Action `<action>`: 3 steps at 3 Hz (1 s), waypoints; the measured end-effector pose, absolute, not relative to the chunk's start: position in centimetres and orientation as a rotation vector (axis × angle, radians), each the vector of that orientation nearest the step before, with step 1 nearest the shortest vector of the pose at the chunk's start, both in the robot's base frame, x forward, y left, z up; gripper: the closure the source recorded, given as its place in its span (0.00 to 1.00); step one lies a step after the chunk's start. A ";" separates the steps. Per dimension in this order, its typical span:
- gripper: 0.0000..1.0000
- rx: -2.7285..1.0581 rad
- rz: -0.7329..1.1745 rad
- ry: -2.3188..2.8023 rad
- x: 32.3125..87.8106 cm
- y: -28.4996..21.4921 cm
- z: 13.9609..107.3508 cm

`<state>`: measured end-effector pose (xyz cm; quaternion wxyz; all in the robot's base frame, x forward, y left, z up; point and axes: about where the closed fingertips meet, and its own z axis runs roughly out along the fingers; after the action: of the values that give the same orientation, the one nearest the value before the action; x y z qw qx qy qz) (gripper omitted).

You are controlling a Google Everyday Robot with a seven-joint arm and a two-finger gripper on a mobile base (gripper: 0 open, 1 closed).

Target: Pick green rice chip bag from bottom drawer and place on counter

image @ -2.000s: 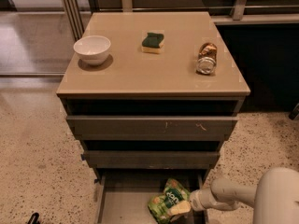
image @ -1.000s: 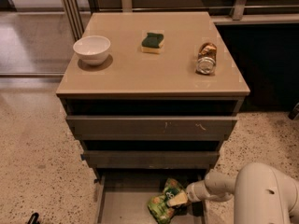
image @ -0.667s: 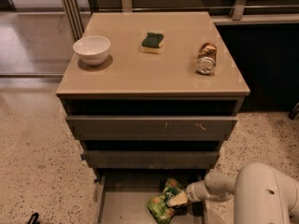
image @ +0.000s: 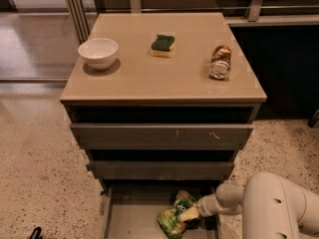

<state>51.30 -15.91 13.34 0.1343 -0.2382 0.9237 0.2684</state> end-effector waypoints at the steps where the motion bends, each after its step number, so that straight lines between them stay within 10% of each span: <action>1: 0.14 -0.690 0.778 2.681 51.3 -15.9 13.2; 3: 0.61 -0.690 0.778 2.681 51.3 -15.9 13.2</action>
Offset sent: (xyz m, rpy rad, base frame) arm -0.0002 0.0000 -0.0012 -0.0011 0.0032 0.0000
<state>51.28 -15.91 13.21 0.1327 -0.2379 0.9240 0.2683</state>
